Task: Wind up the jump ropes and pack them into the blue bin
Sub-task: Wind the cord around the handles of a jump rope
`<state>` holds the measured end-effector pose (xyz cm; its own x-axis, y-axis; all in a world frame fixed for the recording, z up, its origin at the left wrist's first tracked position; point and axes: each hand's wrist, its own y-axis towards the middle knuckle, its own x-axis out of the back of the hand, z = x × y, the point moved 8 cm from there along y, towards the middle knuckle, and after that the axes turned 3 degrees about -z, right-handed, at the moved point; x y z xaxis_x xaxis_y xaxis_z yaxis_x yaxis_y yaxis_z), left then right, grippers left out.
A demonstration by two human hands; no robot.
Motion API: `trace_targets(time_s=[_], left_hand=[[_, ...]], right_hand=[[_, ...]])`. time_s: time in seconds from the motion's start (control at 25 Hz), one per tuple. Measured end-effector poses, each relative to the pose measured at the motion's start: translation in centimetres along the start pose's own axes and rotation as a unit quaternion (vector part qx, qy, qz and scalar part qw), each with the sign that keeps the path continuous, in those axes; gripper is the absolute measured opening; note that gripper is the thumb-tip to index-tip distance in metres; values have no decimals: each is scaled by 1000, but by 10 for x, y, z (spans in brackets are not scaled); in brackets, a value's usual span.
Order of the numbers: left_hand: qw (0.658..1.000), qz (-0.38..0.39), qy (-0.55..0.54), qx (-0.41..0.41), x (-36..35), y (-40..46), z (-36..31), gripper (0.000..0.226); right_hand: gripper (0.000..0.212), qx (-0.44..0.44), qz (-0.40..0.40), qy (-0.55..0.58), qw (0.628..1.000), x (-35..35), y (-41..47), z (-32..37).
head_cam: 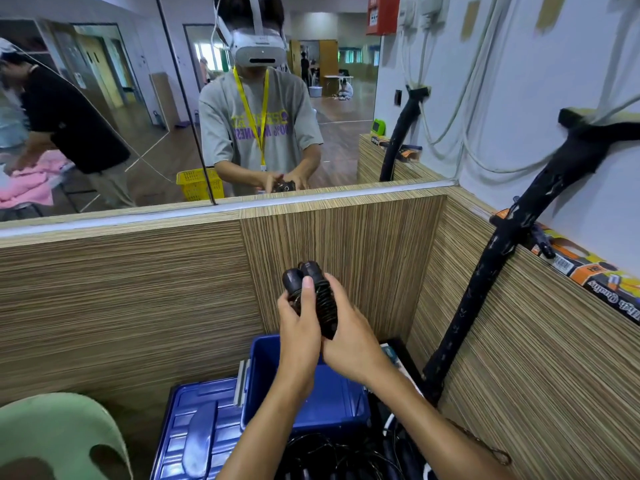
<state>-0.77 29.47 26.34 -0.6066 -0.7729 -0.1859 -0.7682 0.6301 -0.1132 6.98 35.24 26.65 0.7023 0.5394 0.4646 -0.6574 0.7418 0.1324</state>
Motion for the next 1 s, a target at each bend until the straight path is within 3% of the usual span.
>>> trace_targets(time_s=[0.12, 0.2, 0.32, 0.44, 0.56, 0.84, 1.0], left_hand=[[999, -41, 27, -17, 18, 11, 0, 51], [998, -35, 44, -29, 18, 8, -4, 49], [996, -28, 77, -48, 6, 1, -10, 55], [999, -9, 44, -19, -4, 1, -7, 58], [999, -15, 22, -29, -6, -1, -13, 43], [981, -62, 96, -157, -3, -8, -30, 39], [983, -51, 116, -134, -2, -3, -21, 40]], right_hand=[[67, -36, 81, 131, 987, 0, -7, 3], [38, -72, 63, 196, 976, 5, -5, 5], [49, -29, -53, 162, 985, 12, 5, 10], [43, -7, -117, 147, 982, 13, 8, 9], [40, -9, -141, 138, 980, 18, 9, 6], [43, 1, -170, 159, 973, 20, 12, 14], [46, -46, -143, 157, 976, 11, 13, 2]])
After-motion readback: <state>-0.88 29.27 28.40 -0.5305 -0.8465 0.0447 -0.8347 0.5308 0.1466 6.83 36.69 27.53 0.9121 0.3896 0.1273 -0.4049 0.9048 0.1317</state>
